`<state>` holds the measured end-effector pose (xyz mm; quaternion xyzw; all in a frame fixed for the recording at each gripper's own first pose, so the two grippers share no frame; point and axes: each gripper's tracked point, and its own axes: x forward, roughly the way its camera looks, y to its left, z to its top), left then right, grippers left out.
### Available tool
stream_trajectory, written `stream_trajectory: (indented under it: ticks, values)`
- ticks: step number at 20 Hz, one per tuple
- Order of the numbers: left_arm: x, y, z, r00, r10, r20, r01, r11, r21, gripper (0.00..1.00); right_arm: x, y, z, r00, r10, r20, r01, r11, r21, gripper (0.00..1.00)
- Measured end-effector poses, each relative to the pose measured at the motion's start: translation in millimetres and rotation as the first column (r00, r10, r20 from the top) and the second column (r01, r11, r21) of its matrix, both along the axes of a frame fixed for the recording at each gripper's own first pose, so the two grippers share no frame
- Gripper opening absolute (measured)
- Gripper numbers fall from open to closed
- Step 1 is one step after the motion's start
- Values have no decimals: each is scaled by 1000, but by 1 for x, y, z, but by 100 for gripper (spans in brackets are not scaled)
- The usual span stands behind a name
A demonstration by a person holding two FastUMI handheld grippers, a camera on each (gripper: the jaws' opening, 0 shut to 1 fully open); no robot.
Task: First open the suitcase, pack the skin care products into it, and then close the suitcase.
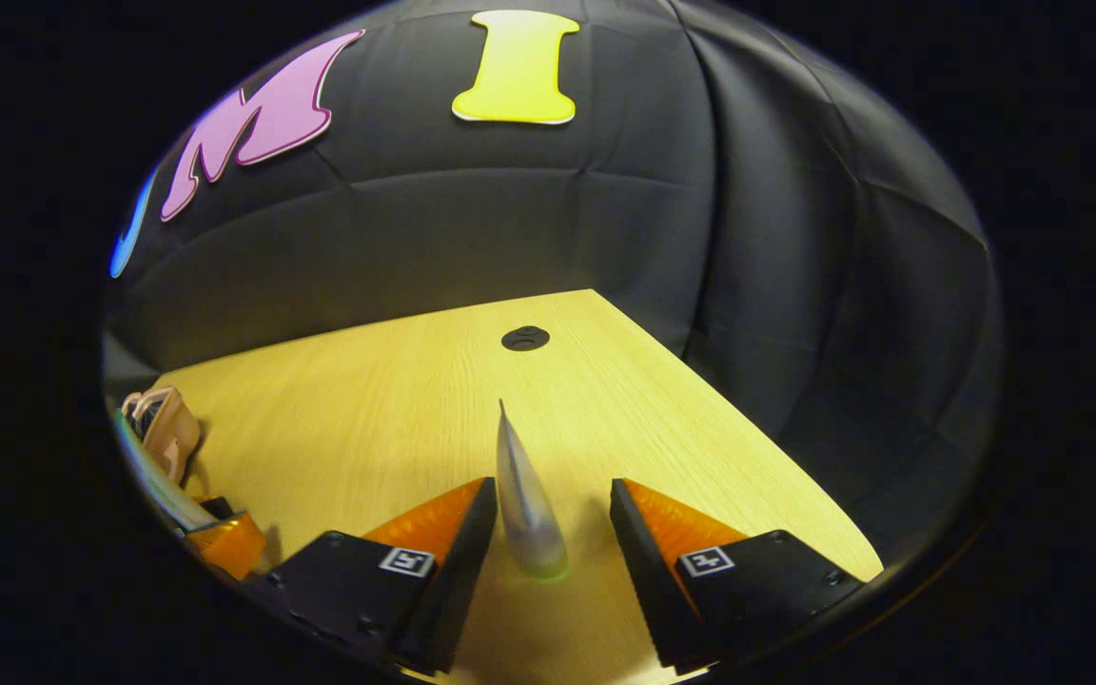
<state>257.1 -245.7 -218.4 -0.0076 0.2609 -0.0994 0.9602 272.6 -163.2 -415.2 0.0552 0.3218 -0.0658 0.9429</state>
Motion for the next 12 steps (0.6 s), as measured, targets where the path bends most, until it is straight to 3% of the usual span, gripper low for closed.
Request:
stream_trajectory:
  ticks: [2,6,8,9,12]
  values:
    - [-7,5,0,1000,6,-2,-6,1000,-4,47,4,1,-4,1000,0,-6,0,1000,-2,65]
    - [-12,14,0,1000,18,-3,-18,1000,-10,47,4,10,1,999,38,3,-38,999,-37,24]
    - [-15,19,1,1000,22,-7,-22,1000,-17,47,-5,17,8,997,78,0,-78,996,-40,22]
    - [-17,22,5,1000,24,-1,-24,999,-21,47,-10,21,17,995,96,7,-95,995,-42,27]
    - [-25,33,32,999,31,35,-30,999,-37,47,-25,37,61,989,136,63,-133,990,-44,27]
